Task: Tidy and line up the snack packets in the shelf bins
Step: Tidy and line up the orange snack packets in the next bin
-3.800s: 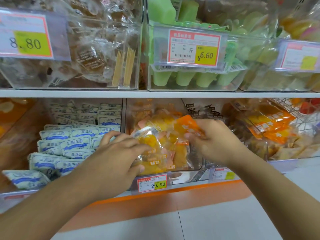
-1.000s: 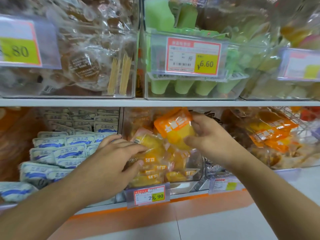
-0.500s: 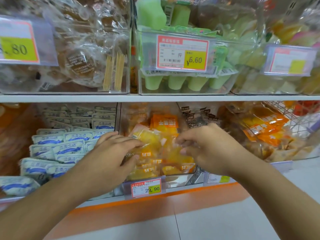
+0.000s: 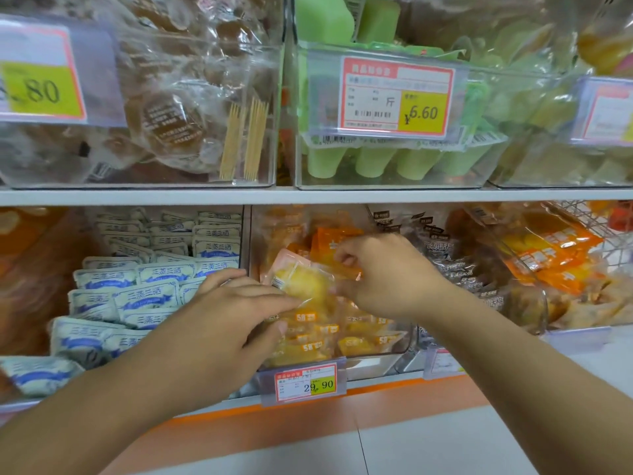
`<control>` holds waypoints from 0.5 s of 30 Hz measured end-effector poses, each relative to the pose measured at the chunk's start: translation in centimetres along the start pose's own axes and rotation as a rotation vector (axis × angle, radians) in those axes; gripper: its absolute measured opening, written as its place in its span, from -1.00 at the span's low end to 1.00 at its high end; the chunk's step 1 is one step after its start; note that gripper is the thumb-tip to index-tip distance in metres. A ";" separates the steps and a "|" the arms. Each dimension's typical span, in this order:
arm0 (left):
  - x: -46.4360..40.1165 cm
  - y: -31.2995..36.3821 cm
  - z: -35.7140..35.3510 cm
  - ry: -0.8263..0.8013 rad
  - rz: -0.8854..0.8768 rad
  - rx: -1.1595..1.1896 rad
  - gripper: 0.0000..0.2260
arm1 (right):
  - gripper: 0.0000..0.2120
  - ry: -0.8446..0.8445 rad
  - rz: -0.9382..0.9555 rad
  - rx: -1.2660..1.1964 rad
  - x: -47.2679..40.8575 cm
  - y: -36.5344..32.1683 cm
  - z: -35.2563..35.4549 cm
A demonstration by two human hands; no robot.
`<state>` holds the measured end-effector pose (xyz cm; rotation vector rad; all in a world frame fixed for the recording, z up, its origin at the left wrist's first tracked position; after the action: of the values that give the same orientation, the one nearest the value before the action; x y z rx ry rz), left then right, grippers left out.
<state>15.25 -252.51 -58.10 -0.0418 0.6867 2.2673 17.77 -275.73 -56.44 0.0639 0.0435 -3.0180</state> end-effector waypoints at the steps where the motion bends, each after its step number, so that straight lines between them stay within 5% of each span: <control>1: 0.1 0.0 0.0 -0.005 0.004 -0.006 -0.60 | -0.48 -0.024 -0.005 0.034 -0.5 -0.5 -0.3; 3: 0.2 -0.2 0.0 -0.016 0.011 -0.015 -0.60 | -0.36 -0.045 -0.028 0.083 -1.2 -1.3 -0.8; 5: 0.2 -0.4 -0.1 -0.017 0.009 -0.014 -0.60 | -0.46 -0.033 -0.064 0.061 -1.7 -1.3 -1.1; 9: 0.2 -0.5 -0.1 -0.040 0.024 -0.022 -0.59 | -0.72 0.035 -0.172 -0.277 -1.5 0.0 -0.9; 15: 0.0 -0.4 0.1 0.000 0.100 0.012 -0.63 | -0.71 0.254 -0.236 -0.548 0.6 1.1 0.8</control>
<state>15.54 -252.25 -58.20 -0.0022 0.7163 2.3584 17.23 -276.90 -55.72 0.4116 0.9512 -3.0796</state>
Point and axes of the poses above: each hand's wrist, its own x-axis away from the middle knuckle, its own z-axis out of the back of the hand, y = z × x, the point moved 3 cm from there along -x, towards the middle knuckle, and after that the axes turned 10 degrees about x, right-handed, at the moved point
